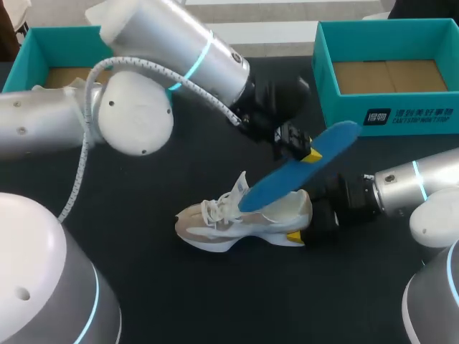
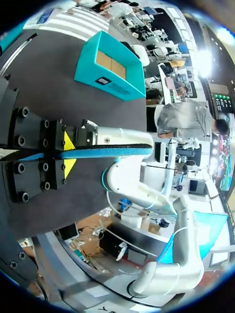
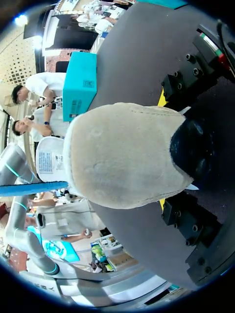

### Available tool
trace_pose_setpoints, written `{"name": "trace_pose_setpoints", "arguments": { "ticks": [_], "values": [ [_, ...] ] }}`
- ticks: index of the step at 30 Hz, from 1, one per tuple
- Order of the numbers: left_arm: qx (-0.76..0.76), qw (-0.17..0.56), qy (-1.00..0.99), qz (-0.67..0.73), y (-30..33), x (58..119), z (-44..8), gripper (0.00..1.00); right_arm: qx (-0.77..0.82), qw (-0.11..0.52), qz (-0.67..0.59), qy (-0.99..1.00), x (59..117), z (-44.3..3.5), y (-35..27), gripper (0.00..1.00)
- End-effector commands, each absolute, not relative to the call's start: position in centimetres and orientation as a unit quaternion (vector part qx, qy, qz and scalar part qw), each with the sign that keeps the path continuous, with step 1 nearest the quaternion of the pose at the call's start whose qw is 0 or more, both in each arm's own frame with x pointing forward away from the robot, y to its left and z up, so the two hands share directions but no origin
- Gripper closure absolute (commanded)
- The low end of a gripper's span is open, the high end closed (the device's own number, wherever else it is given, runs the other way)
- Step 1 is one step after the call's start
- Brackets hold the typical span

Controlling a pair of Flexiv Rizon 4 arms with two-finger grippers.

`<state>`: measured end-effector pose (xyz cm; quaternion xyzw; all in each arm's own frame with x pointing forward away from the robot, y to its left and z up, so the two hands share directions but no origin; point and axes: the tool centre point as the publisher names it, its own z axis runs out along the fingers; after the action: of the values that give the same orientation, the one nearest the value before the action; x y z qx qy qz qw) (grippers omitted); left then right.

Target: Take the shoe out of the shoebox, open the shoe tongue, remove and reinsert the insole, then place the shoe into the shoebox

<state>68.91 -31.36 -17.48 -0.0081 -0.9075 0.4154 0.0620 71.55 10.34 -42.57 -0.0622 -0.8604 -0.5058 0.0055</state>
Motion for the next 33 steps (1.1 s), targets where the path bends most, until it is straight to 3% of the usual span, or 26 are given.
{"name": "trace_pose_setpoints", "arguments": {
  "ticks": [1,17,33],
  "values": [
    [-0.017,0.082,-0.896,0.437,-30.3,68.5,-15.5,1.00,-0.063,0.006,-0.504,-0.861,71.6,-43.7,10.8,1.00],
    [-0.058,0.162,-0.774,0.610,-24.9,68.6,-6.9,1.00,-0.063,0.006,-0.504,-0.861,71.6,-43.7,10.8,1.00],
    [-0.053,0.196,-0.763,0.613,-24.0,69.8,-6.2,1.00,-0.063,0.006,-0.504,-0.861,71.6,-43.7,10.8,1.00]
  ]
}}
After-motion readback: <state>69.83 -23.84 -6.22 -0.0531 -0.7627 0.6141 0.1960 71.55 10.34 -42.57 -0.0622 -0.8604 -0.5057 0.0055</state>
